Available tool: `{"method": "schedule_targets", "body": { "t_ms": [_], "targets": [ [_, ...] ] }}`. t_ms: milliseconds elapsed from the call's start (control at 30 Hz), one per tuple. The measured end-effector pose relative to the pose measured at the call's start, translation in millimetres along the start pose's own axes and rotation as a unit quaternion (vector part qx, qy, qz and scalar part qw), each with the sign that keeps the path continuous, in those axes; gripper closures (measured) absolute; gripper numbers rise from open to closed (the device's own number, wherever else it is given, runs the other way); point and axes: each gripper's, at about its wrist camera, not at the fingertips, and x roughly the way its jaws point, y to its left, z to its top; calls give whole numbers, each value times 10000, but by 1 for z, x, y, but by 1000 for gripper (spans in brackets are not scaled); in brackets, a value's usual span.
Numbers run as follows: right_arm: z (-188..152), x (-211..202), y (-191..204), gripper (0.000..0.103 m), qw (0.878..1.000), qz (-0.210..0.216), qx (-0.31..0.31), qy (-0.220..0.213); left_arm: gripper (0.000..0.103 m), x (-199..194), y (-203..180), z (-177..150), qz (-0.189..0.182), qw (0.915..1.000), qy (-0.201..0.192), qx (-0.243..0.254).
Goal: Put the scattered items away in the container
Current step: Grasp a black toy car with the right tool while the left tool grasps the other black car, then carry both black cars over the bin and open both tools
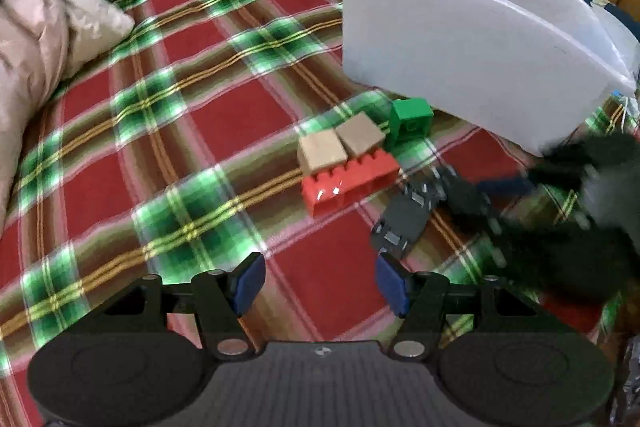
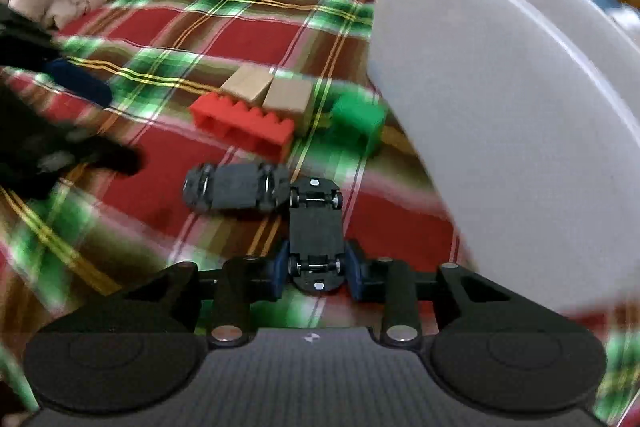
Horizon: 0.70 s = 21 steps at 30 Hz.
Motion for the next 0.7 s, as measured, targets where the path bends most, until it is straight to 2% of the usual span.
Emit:
{"method": "schedule_targets", "body": {
  "t_ms": [200, 367, 433, 500, 567, 633, 700],
  "targets": [
    [-24, -17, -3, 69, 9975, 37, 698, 120, 38, 22, -18, 15, -105, 9974, -86, 707],
    [-29, -19, -8, 69, 9961, 63, 868, 119, 38, 29, -32, 21, -631, 9861, -50, 1536],
    [-28, -18, -10, 69, 9953, 63, 958, 106, 38, 32, -35, 25, -947, 9816, 22, 1655],
    [-29, -19, -11, 69, 9948, 66, 1009, 90, 38, 34, -38, 27, -994, 9796, -59, 1744],
    [-30, -19, -11, 69, 9947, 52, 1025, 77, 40, 41, -41, 30, -1052, 9783, 58, 1787],
    [-30, -19, -10, 69, 9943, 17, 1066, 71, 55, 53, -46, 30, -1039, 9769, 328, 1836],
    [-30, -20, -10, 68, 9934, -30, 1148, 35, 60, 56, -48, 26, -1113, 9757, 422, 1838]
  ]
}}
